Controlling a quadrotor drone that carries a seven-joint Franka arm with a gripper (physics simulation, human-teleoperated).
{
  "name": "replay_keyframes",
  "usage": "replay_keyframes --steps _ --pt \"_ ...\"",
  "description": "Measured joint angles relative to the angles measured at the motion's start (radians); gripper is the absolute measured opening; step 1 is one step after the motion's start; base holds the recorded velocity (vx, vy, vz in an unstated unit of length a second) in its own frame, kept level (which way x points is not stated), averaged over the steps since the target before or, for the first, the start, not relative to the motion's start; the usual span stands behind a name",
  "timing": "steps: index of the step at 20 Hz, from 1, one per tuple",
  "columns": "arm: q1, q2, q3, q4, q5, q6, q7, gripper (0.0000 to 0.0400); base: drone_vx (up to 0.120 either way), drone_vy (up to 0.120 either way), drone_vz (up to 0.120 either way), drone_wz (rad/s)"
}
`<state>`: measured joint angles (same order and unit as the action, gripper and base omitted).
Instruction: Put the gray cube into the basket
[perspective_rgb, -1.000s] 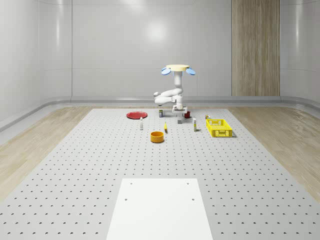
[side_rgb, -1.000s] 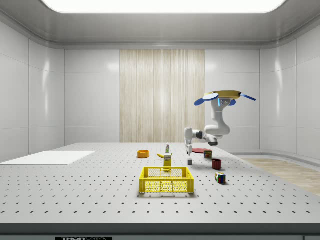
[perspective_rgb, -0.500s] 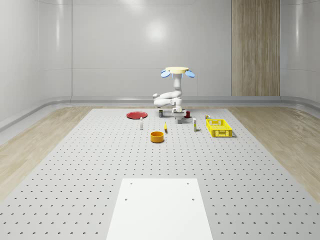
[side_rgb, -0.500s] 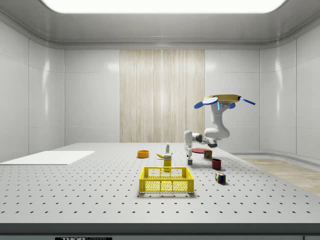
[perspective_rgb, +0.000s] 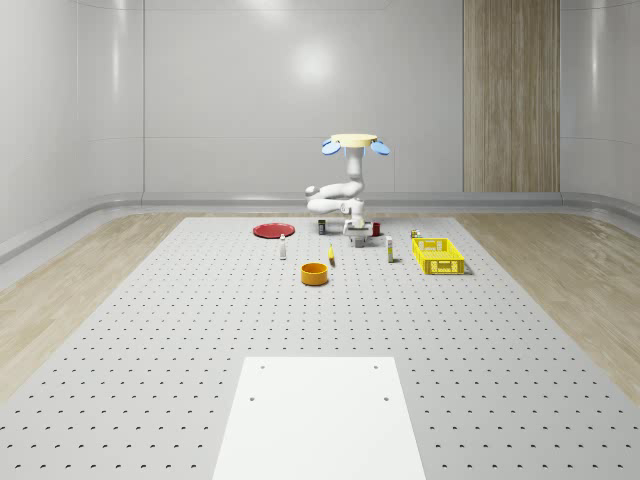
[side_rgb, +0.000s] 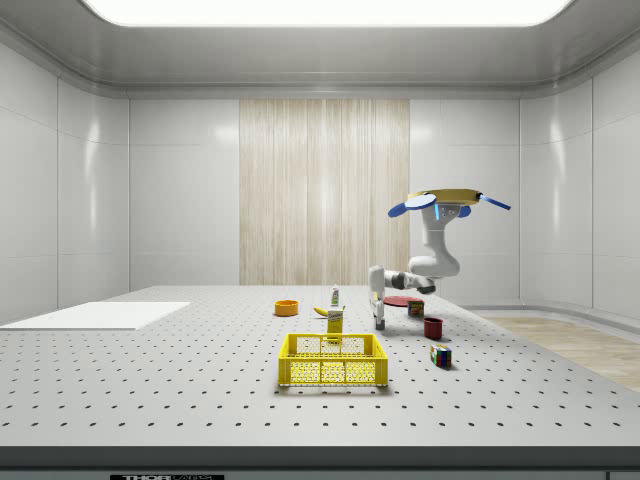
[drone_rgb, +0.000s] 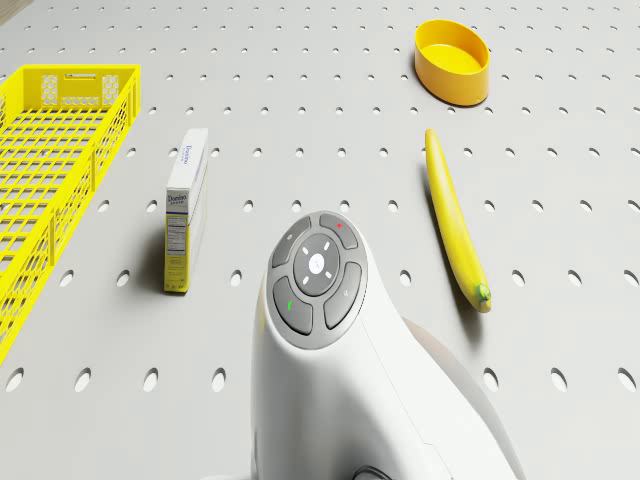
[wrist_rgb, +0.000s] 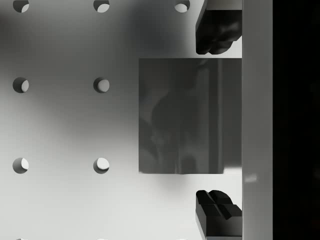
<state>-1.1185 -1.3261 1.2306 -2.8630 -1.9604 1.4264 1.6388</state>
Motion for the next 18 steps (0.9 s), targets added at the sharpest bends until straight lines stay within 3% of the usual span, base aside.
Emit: replay_keyframes --steps 12,15,18 --pt "-0.011 -0.031 -0.029 0.001 -0.02 0.038 0.014 0.04 0.0 0.0 0.0 0.0" --pt "-0.011 -0.037 -0.03 0.0 -0.019 0.043 0.016 0.0327 0.0 0.0 0.0 0.0" --pt "-0.013 -0.042 -0.03 0.0 -0.017 0.048 0.017 0.0286 0.0 0.0 0.0 0.0"
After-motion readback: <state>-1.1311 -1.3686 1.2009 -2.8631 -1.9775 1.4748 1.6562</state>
